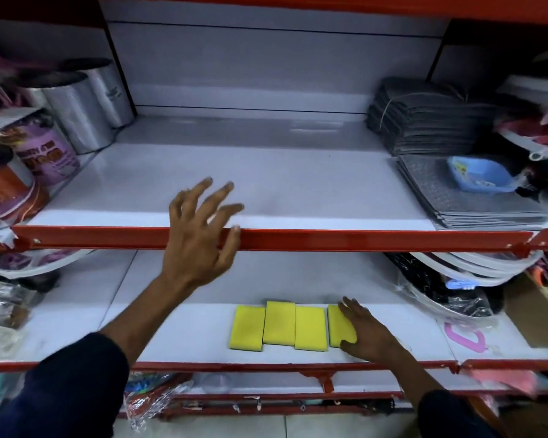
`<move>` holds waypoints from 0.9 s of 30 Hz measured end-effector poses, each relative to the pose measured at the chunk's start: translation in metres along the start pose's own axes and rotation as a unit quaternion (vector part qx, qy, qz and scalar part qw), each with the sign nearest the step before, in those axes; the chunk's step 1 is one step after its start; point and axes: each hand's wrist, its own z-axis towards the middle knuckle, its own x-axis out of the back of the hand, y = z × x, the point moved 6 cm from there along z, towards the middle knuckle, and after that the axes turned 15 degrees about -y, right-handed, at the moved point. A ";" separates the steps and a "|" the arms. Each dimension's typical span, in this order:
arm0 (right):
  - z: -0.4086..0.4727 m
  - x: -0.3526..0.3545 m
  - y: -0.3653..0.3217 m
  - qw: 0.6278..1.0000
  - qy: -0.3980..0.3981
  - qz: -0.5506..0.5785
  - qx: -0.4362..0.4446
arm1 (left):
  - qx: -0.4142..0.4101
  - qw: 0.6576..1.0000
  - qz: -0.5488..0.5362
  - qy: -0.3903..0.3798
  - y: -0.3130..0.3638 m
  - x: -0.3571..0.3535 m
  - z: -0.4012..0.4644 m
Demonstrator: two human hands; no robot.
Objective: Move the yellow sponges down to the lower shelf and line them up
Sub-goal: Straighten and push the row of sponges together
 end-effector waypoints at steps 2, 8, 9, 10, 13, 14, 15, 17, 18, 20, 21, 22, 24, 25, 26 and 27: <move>-0.008 0.004 0.004 0.999 0.047 0.027 -0.009 | -0.070 0.997 -0.020 0.035 0.038 -0.013 -0.023; -0.001 0.002 -0.001 0.990 0.114 0.078 -0.036 | -0.143 0.977 -0.096 -0.124 0.120 -0.117 -0.078; 0.002 -0.002 -0.002 0.990 0.106 0.079 -0.039 | -0.131 0.972 -0.096 -0.170 0.126 -0.139 -0.083; 0.003 -0.006 -0.001 0.991 0.096 0.081 -0.044 | -0.115 0.965 -0.088 -0.218 0.132 -0.162 -0.086; 0.006 -0.019 0.006 0.991 0.091 0.097 -0.031 | -0.059 0.928 -0.060 -0.364 0.136 -0.219 -0.088; 0.005 -0.024 0.010 0.991 0.089 0.098 -0.022 | -0.033 0.909 -0.054 -0.411 0.136 -0.236 -0.089; 0.004 -0.027 0.011 0.991 0.089 0.097 -0.012 | -0.008 0.891 -0.044 -0.452 0.132 -0.249 -0.089; -0.001 -0.032 0.014 0.992 0.081 0.092 0.002 | 0.013 0.860 -0.013 -0.510 0.129 -0.270 -0.089; -0.003 -0.034 0.015 0.993 0.079 0.090 0.007 | 0.014 0.850 0.000 -0.527 0.127 -0.278 -0.089; -0.007 -0.036 0.017 0.993 0.077 0.091 0.016 | 0.014 0.836 0.011 -0.548 0.123 -0.288 -0.091; -0.008 -0.037 0.018 0.993 0.076 0.094 0.019 | 0.013 0.833 0.015 -0.553 0.122 -0.291 -0.092; -0.008 -0.038 0.018 0.992 0.076 0.097 0.022 | 0.012 0.831 0.020 -0.556 0.121 -0.291 -0.093; -0.009 -0.040 0.019 0.992 0.075 0.103 0.020 | 0.007 0.830 0.029 -0.557 0.119 -0.288 -0.095; -0.009 -0.040 0.018 0.991 0.077 0.104 0.018 | 0.006 0.830 0.031 -0.557 0.118 -0.286 -0.096; -0.010 -0.040 0.017 0.991 0.080 0.107 0.016 | 0.007 0.830 0.033 -0.557 0.118 -0.284 -0.098; -0.010 -0.040 0.016 0.990 0.085 0.111 0.016 | 0.009 0.829 0.034 -0.558 0.118 -0.282 -0.100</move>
